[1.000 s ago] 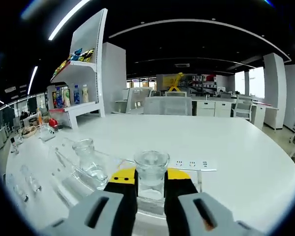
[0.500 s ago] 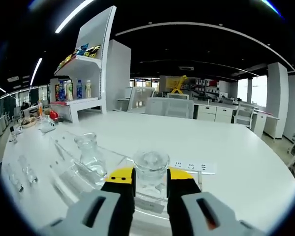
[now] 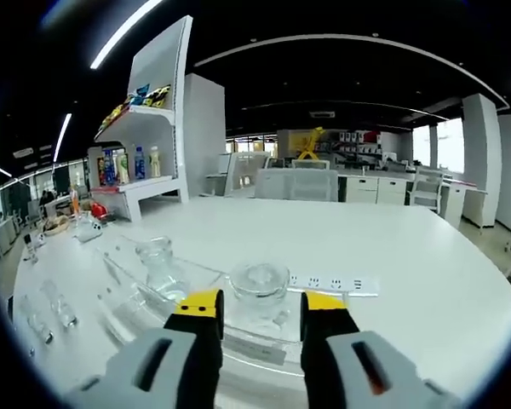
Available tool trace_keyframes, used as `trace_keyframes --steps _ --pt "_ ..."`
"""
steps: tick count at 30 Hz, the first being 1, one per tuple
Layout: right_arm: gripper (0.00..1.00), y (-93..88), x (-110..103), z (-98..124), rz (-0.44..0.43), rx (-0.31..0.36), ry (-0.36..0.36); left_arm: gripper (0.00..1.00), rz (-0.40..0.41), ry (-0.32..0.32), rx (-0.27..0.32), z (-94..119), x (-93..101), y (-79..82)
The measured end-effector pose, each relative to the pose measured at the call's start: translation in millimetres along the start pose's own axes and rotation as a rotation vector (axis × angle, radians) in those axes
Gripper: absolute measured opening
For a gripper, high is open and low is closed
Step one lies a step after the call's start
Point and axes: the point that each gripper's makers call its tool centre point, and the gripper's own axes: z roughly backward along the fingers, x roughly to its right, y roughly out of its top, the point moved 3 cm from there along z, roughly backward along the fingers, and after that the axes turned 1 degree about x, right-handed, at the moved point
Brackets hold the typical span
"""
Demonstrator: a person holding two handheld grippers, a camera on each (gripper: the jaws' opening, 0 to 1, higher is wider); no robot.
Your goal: Identify the label on the chemical reagent bottle, grasp the chemical reagent bottle, and place it in the designated position on the reagent rack
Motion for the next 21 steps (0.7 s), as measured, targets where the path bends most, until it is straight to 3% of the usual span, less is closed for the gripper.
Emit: trace_keyframes --steps 4,8,11,13,15,21 --pt "0.46 0.8 -5.1 6.2 -0.015 -0.009 0.031 0.94 -0.003 -0.003 0.003 1.2 0.8 0.8" --pt "0.52 4.2 -10.3 22.2 -0.034 0.039 0.039 0.94 -0.004 -0.005 0.010 1.7 1.4 2.5" --pt "0.54 15.3 -7.9 29.4 -0.036 0.113 0.033 0.94 -0.003 -0.006 0.011 0.7 1.5 4.0" --pt "0.60 13.2 -8.1 53.8 -0.048 0.131 0.031 0.94 -0.007 -0.008 0.011 -0.4 2.3 5.3" --pt "0.66 18.4 -7.3 48.7 -0.055 0.139 0.032 0.94 -0.008 -0.013 0.015 -1.2 4.1 6.9" --pt "0.79 25.4 -5.3 72.2 -0.065 0.183 0.041 0.94 -0.010 -0.033 0.021 -5.8 11.1 9.0"
